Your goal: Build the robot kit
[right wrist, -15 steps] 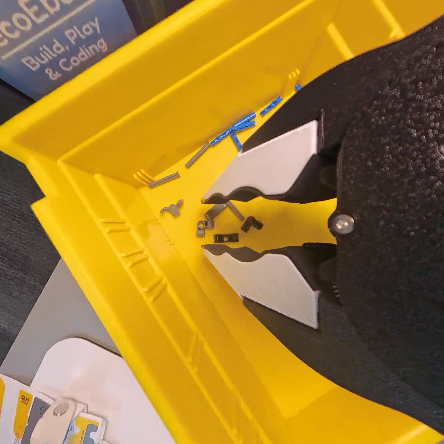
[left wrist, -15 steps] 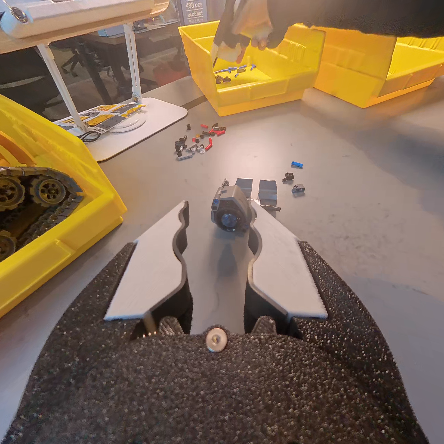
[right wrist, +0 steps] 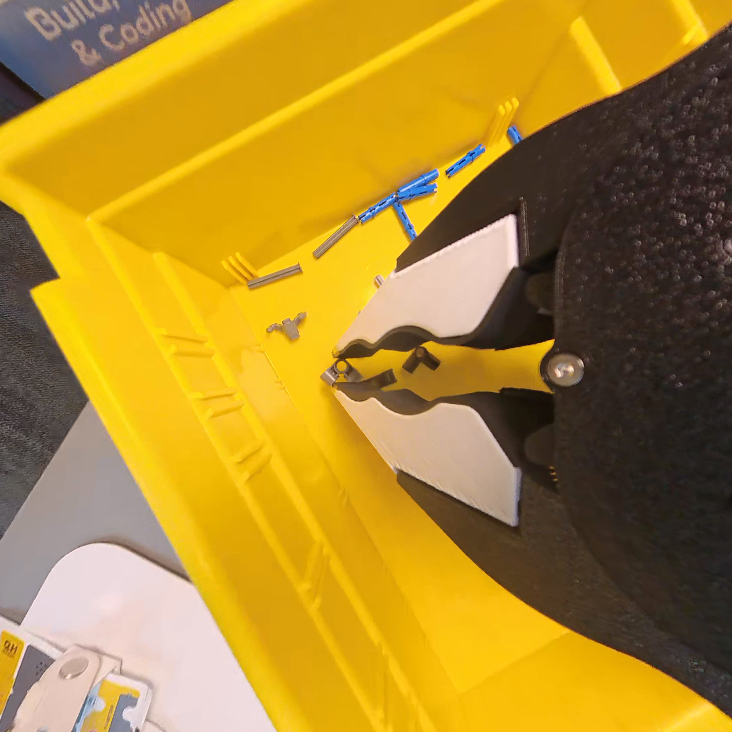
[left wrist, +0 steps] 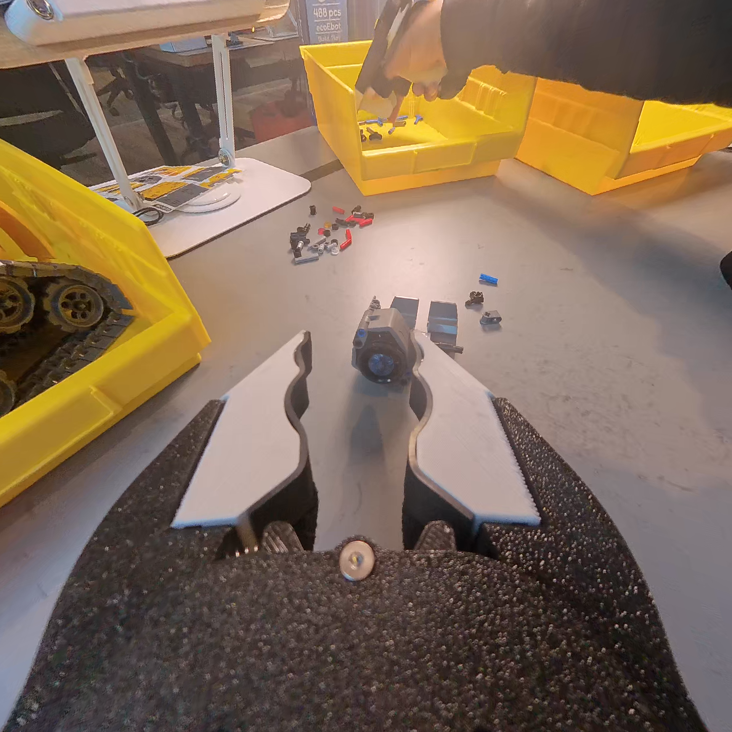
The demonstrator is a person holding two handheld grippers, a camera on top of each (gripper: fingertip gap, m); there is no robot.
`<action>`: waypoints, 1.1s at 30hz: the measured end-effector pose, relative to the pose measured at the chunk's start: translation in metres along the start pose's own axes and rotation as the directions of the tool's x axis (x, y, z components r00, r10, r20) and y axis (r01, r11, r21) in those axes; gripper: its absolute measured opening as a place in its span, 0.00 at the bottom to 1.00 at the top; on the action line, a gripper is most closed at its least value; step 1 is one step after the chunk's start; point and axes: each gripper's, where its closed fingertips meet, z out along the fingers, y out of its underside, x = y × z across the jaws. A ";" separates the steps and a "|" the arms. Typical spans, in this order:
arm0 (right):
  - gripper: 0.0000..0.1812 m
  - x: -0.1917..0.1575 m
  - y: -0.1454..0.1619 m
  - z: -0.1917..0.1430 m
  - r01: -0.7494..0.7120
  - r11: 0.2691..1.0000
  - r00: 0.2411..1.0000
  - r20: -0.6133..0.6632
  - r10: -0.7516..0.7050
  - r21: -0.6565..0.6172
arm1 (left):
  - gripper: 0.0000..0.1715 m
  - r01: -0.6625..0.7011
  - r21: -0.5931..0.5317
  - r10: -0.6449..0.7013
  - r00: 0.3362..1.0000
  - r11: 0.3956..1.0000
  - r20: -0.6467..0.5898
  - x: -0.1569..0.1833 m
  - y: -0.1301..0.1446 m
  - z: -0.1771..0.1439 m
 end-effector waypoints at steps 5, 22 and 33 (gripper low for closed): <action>0.06 -0.031 -0.010 -0.053 0.122 0.991 0.991 0.050 -0.125 0.056 | 0.28 0.000 0.005 0.000 1.000 1.000 -0.001 0.000 -0.001 -0.001; 0.06 -0.305 0.180 -0.117 0.439 0.876 0.809 0.337 -0.482 0.200 | 0.29 -0.050 -0.009 0.050 0.999 0.999 0.002 0.007 0.001 0.001; 0.11 -0.307 0.191 -0.105 0.447 0.876 0.813 0.328 -0.482 0.179 | 0.29 -0.057 -0.012 0.057 0.998 0.998 0.002 0.008 0.002 0.001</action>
